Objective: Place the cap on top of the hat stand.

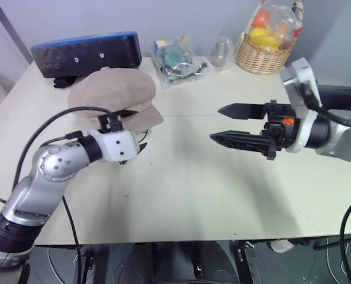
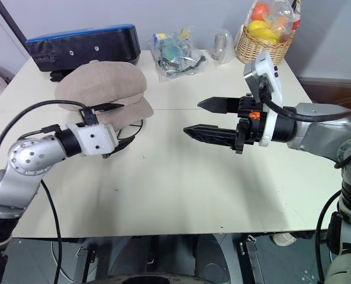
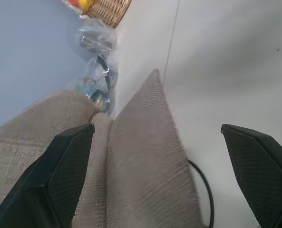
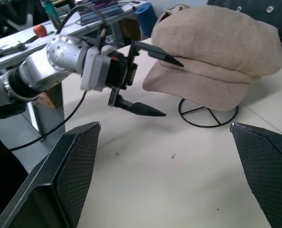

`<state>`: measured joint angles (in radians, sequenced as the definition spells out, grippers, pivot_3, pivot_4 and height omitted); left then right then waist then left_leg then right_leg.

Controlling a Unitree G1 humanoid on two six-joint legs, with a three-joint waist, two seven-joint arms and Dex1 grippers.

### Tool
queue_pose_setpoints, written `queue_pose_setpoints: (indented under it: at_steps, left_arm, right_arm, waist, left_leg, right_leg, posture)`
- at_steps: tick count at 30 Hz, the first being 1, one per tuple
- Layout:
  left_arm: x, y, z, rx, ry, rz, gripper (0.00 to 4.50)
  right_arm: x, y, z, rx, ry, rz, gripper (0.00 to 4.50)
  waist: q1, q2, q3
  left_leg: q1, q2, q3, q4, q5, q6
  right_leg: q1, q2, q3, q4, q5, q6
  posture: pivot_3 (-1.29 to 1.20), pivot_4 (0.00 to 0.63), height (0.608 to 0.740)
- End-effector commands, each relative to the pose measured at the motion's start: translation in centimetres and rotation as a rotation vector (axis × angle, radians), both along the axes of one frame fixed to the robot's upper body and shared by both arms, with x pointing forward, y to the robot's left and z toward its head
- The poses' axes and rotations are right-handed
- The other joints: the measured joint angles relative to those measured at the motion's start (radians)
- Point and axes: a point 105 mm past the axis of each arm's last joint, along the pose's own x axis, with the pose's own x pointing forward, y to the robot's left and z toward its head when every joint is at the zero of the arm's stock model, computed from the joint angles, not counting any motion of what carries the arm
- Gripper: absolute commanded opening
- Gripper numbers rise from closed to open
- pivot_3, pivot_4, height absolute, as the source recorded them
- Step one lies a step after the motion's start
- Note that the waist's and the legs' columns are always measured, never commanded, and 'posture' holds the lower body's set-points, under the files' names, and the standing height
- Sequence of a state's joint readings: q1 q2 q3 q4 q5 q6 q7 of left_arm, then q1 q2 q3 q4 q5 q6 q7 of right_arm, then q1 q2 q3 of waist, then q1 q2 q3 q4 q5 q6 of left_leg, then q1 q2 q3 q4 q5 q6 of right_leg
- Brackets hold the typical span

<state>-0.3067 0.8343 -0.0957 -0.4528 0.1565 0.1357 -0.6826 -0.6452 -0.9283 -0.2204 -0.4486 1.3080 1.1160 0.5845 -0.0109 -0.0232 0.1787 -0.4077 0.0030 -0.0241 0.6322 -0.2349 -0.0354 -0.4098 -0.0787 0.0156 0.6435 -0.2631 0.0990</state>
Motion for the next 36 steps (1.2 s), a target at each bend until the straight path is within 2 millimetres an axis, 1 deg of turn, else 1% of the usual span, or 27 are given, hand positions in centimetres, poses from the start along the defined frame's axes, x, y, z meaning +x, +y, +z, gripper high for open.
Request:
queue_pose_setpoints:
  at_steps: [1,5,8,12,16,19,21,27,33,36]
  left_arm:
    - [-0.1,0.0,0.8,-0.008,-0.082,0.008,3.65]
    - [-0.6,0.1,0.9,-0.031,-0.099,-0.009,1.57]
    - [-0.8,0.8,1.3,-0.065,-0.150,-0.025,0.06]
    - [-1.5,2.4,2.3,-0.103,-0.256,-0.107,0.02]
    - [-1.4,5.1,1.9,-0.060,-0.305,-0.142,0.02]
    - [-1.6,6.3,1.9,-0.041,-0.341,-0.185,0.02]
    - [-1.7,6.8,1.6,-0.019,-0.360,-0.224,0.02]
    - [-2.3,7.4,-0.2,0.027,-0.343,-0.293,0.02]
    - [-2.5,8.5,-1.4,0.035,-0.348,-0.300,0.02]
    - [-2.4,8.9,-1.8,0.035,-0.347,-0.289,0.02]
  right_arm:
    - [-0.4,-0.3,1.0,0.010,-0.046,-0.012,4.50]
    - [-0.2,-0.3,0.9,0.013,-0.043,-0.014,4.50]
    - [0.1,-0.3,0.7,0.013,-0.037,-0.015,4.50]
    - [0.6,-0.4,0.3,0.008,-0.028,-0.019,4.50]
    - [1.2,-0.6,-0.1,0.007,-0.017,-0.026,4.50]
    - [1.5,-0.6,-0.5,-0.001,-0.015,-0.029,4.50]
    - [1.6,-0.6,-0.7,-0.010,-0.017,-0.033,4.50]
    - [1.7,-0.8,-0.8,-0.019,-0.024,-0.039,4.50]
    - [0.0,-0.6,-0.2,-0.018,-0.041,0.057,4.50]
    - [-0.2,-0.6,-0.1,-0.021,-0.045,0.071,4.50]
  waist:
    - [0.000,0.000,0.000]
    - [0.000,0.000,0.000]
    - [0.000,0.000,0.000]
    - [0.000,0.000,0.000]
    - [0.000,0.000,0.000]
    - [-0.001,0.000,0.000]
    - [-0.001,0.000,0.000]
    - [-0.001,0.000,0.000]
    - [-0.002,0.000,0.000]
    - [-0.004,0.000,0.000]
  left_leg:
    - [0.000,0.000,0.000,0.000,0.000,0.000]
    - [0.000,0.000,0.000,0.000,0.000,0.000]
    - [0.000,0.002,0.000,0.000,0.000,0.000]
    - [0.001,0.003,0.000,0.000,0.000,0.000]
    - [0.001,0.003,0.000,0.000,0.000,0.000]
    - [0.001,0.004,0.001,0.000,0.000,0.000]
    - [0.001,0.004,0.001,0.000,0.000,0.000]
    - [0.000,0.004,0.002,0.000,0.000,0.000]
    - [0.001,0.005,0.003,0.000,0.000,0.000]
    - [0.001,0.005,0.003,0.000,0.000,0.000]
  right_leg:
    - [0.000,0.000,0.000,0.000,0.000,0.000]
    - [0.000,0.000,0.000,0.000,0.000,0.000]
    - [0.000,0.000,0.000,0.000,0.000,0.000]
    - [0.000,0.000,0.000,0.000,0.000,0.000]
    - [0.000,0.000,0.000,0.000,0.000,0.000]
    - [0.000,0.000,0.000,0.000,0.000,0.000]
    - [0.000,0.000,0.000,0.000,0.000,0.000]
    - [-0.001,0.000,0.000,0.000,0.000,0.000]
    - [-0.001,0.000,0.000,0.001,0.000,0.000]
    - [-0.001,0.000,0.000,0.001,0.000,0.001]
  posture:
    - [0.00,0.150,0.740]
    - [0.00,0.150,0.740]
    - [0.00,0.150,0.740]
    - [0.00,0.150,0.740]
    - [0.00,0.150,0.740]
    - [0.00,0.150,0.740]
    - [0.00,0.150,0.740]
    - [0.00,0.150,0.740]
    - [0.00,0.150,0.740]
    - [0.00,0.150,0.740]
